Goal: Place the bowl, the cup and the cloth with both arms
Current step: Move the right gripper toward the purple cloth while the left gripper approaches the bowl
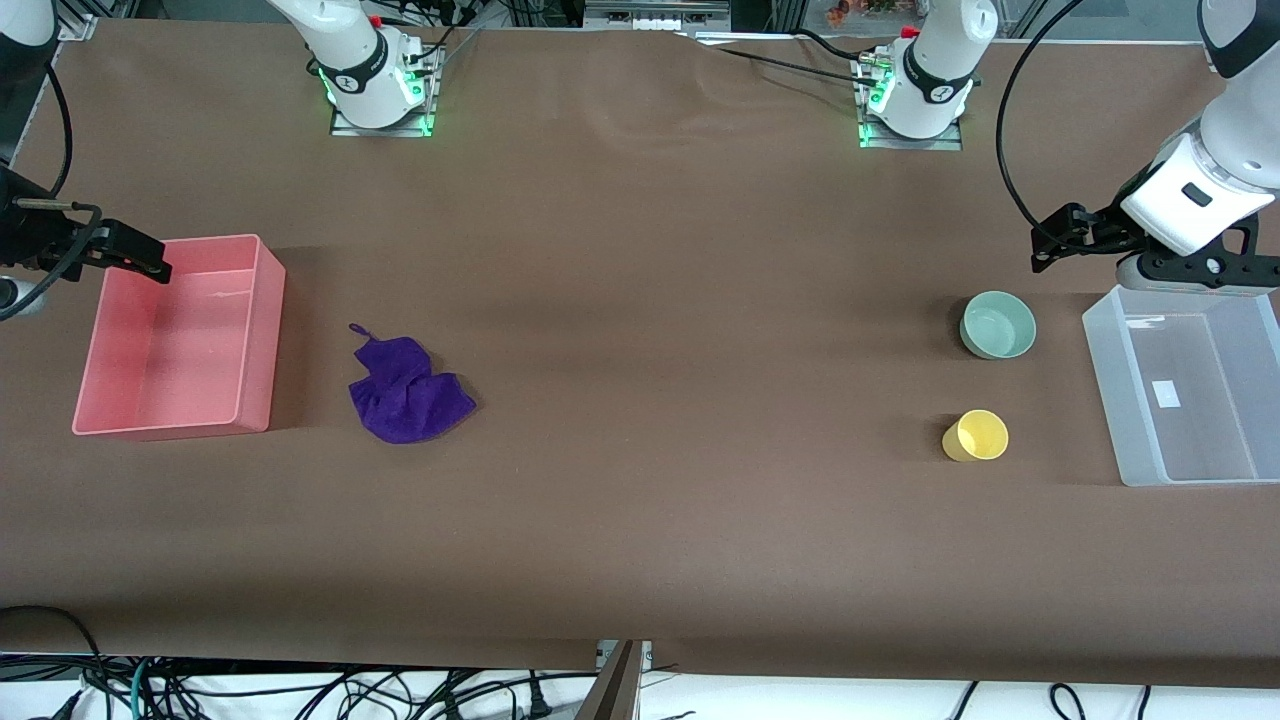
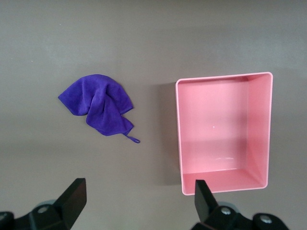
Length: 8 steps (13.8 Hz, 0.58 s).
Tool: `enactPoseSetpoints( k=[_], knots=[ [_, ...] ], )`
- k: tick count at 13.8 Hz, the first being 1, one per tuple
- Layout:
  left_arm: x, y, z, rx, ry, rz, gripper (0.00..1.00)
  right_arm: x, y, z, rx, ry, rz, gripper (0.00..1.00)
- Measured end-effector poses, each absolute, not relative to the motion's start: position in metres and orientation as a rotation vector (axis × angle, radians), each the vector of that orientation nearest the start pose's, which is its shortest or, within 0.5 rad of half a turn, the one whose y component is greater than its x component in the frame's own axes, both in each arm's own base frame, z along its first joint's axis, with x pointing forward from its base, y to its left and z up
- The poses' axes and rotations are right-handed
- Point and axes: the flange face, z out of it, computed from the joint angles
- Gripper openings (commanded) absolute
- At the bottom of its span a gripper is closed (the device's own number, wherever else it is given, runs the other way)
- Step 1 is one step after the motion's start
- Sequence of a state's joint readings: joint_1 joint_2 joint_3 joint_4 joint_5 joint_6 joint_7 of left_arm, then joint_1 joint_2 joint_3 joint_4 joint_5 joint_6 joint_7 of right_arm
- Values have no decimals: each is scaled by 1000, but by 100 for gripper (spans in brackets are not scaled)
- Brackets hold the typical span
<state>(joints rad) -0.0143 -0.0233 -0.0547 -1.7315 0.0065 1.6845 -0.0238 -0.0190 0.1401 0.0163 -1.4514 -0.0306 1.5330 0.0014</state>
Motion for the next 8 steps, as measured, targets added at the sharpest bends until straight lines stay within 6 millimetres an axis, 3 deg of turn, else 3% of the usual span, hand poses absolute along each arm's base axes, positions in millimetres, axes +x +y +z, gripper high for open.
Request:
enactPoseSetpoints(
  k=[8],
  knots=[
    [551,-38,570,-3131,67,50,100,593,-6,597,-3169,8,93,100]
  ],
)
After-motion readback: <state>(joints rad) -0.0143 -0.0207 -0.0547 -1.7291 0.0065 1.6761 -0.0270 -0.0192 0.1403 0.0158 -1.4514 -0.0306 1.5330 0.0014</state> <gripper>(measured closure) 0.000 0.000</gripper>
